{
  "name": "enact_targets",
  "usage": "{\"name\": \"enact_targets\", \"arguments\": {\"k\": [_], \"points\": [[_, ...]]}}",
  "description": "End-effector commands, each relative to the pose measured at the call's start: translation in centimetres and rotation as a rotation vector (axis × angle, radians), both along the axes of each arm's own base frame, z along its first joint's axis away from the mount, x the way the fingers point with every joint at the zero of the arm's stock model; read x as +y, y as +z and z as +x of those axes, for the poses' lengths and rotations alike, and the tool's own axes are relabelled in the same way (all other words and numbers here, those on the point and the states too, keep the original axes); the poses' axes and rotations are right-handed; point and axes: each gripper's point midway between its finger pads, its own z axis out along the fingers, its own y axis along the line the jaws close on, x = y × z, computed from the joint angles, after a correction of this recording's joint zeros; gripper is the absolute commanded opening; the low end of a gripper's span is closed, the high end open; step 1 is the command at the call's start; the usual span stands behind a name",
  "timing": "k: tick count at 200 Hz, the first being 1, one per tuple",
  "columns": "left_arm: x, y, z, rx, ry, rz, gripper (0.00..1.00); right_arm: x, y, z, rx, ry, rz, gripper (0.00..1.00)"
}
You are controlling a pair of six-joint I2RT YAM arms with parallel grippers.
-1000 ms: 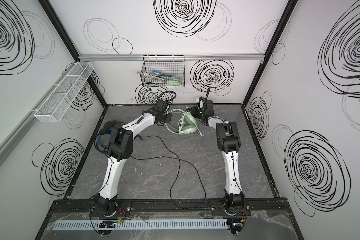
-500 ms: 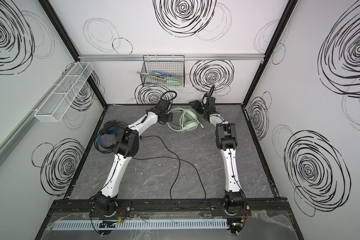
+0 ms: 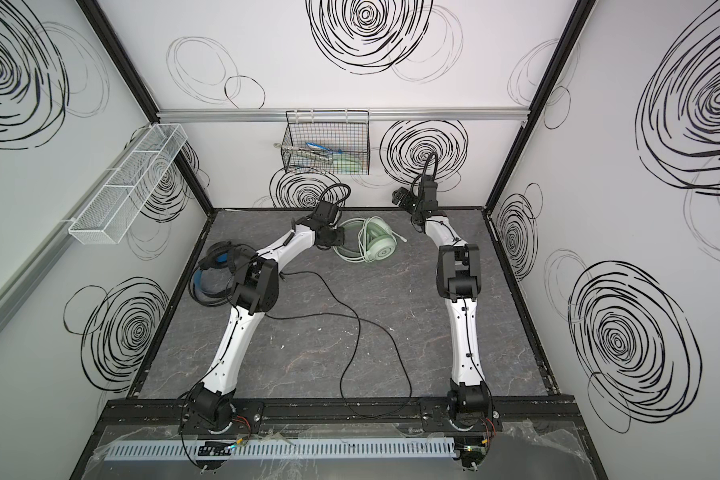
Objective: Wrap the headphones
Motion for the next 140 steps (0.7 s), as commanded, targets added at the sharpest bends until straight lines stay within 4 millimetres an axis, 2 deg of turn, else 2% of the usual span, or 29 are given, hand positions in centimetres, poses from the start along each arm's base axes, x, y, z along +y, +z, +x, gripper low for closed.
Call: {"name": "enact_targets", "arguments": {"k": [1, 23, 35, 46, 61, 80, 89, 96, 117, 126, 140], "points": [[0.1, 1.1, 1.3, -0.038, 0.016, -0.040, 0.26, -0.2, 7.7, -0.6, -0.106, -0.061, -0.060, 0.97], [0.3, 2.0, 1.6, -0.051, 0.027, -0.065, 0.27, 0.4, 10.0, -1.5, -0.117, -0.061, -0.069, 0.97], [0.4, 2.5, 1.7, -0.056, 0.027, -0.078, 0.35, 0.9, 11.0, -2.3, -0.111, -0.055, -0.088, 0.97], [0.8, 2.8, 1.8, -0.055, 0.034, -0.088, 0.45, 1.1, 11.7, -3.2, -0.101, -0.059, -0.110, 0.97], [1.4, 3.0, 1.7, -0.045, 0.046, -0.096, 0.71, 1.1, 13.2, -4.5, -0.106, -0.073, -0.138, 0.97], [2.3, 3.7, 1.7, -0.046, 0.062, -0.110, 0.91, 0.9, 15.5, -6.2, -0.126, -0.089, -0.179, 0.97], [2.7, 4.3, 1.7, -0.058, 0.066, -0.116, 0.97, 0.9, 16.7, -6.9, -0.137, -0.093, -0.190, 0.97], [3.0, 4.8, 1.8, -0.065, 0.072, -0.114, 1.00, 0.8, 17.5, -7.7, -0.141, -0.099, -0.198, 0.97], [4.3, 6.4, 1.4, -0.073, 0.082, -0.117, 0.97, 0.4, 18.8, -10.2, -0.136, -0.113, -0.223, 0.97], [4.4, 7.7, 1.0, -0.088, 0.065, -0.116, 0.97, 0.2, 19.0, -11.5, -0.127, -0.115, -0.228, 0.97], [4.4, 11.0, -0.1, -0.120, 0.030, -0.102, 0.96, 0.6, 19.1, -14.0, -0.120, -0.075, -0.219, 0.97]]}}
